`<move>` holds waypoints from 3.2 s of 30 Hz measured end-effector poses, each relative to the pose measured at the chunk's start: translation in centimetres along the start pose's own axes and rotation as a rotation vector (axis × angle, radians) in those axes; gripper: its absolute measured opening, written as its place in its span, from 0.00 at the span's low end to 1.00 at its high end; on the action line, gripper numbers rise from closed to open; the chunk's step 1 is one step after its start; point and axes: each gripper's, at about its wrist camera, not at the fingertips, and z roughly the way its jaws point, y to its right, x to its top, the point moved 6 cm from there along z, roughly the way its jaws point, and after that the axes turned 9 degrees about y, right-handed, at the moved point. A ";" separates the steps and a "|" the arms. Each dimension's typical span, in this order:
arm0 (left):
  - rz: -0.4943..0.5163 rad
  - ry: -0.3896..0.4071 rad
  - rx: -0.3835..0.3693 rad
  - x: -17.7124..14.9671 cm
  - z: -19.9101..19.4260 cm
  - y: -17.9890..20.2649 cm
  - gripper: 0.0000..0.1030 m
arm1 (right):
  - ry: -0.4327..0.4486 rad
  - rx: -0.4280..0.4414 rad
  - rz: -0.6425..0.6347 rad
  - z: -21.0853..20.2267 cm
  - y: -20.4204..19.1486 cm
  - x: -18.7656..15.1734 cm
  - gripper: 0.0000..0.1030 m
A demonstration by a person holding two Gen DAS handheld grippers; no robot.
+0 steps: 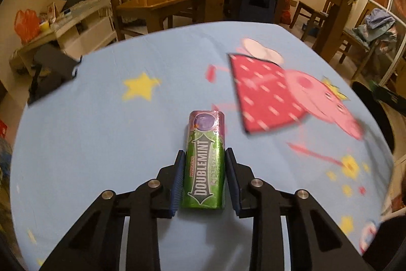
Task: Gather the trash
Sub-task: 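Grasp the green bottle cap with the right tool while the left tool grasps the Doublemint gum pack, then carry the bottle cap over the bin with the right tool while the left tool carries the gum pack, then drop the bottle cap and gum pack into the bin with both tools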
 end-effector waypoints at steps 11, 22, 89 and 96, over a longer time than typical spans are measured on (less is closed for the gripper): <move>0.005 0.017 0.053 -2.4 -2.3 6.8 0.28 | -0.003 -0.009 -0.072 -1.3 -1.1 -0.7 0.31; -0.105 0.013 0.097 -1.7 -0.8 5.0 0.78 | -0.010 -0.007 -0.088 -1.5 -1.2 -1.1 0.31; 0.263 0.069 -0.087 3.0 1.6 25.1 0.28 | 0.194 -0.343 0.286 -11.0 16.6 1.6 0.31; 0.284 0.086 -0.106 3.4 1.3 26.4 0.28 | 0.209 -0.400 0.273 -11.2 17.1 1.7 0.51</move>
